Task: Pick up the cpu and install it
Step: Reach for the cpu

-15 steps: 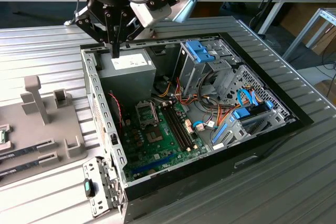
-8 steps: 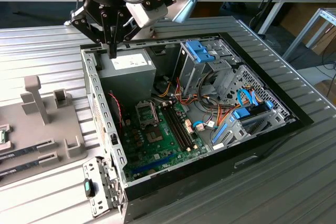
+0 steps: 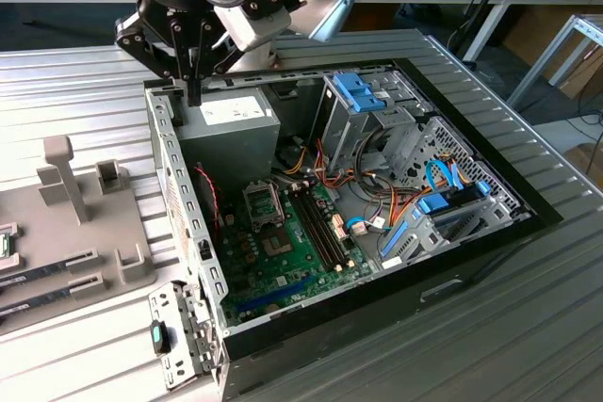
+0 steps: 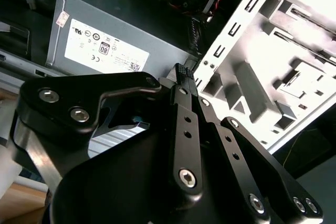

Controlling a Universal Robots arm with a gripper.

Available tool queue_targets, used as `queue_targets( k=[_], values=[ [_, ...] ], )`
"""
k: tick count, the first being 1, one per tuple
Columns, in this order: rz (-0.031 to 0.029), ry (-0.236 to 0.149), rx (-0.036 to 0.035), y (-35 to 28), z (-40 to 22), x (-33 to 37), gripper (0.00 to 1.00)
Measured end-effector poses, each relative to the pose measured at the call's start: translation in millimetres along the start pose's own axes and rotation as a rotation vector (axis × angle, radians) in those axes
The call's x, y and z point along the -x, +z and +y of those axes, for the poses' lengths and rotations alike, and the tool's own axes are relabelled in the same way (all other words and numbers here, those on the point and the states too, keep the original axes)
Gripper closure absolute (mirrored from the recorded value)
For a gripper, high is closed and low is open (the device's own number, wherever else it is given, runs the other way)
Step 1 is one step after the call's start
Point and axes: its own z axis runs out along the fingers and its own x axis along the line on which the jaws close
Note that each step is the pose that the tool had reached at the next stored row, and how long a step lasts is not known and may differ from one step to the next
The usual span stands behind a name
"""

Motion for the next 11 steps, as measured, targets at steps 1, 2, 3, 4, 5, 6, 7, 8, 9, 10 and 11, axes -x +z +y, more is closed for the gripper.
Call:
queue_targets(
  k=[1,2,3,4,5,6,7,8,9,10,11],
  values=[
    [-0.0001,0.000,0.0001,0.0,-0.1,-0.8,0.89],
    [-0.0001,0.000,0.0001,0.0,-0.1,-1.5,0.89],
    [-0.0001,0.000,0.0000,-0.1,-0.2,-3.1,0.89],
    [-0.0001,0.000,0.0001,-0.1,-0.3,-4.7,0.89],
    [-0.0001,0.000,0.0001,-0.1,-0.5,-6.0,0.89],
    [-0.0001,0.000,0.0000,-0.2,-0.5,-6.8,0.89],
    [-0.0001,0.000,0.0001,-0.2,-0.6,-7.5,0.89],
    [0.0000,0.000,0.0000,-0.2,-0.6,-8.3,0.89],
    [-0.0001,0.000,0.0001,-0.2,-0.7,-9.0,0.89],
    [-0.0001,0.000,0.0001,-0.2,-0.7,-10.0,0.89],
    [-0.0001,0.000,0.0001,-0.2,-0.8,-10.7,0.89]
  ],
)
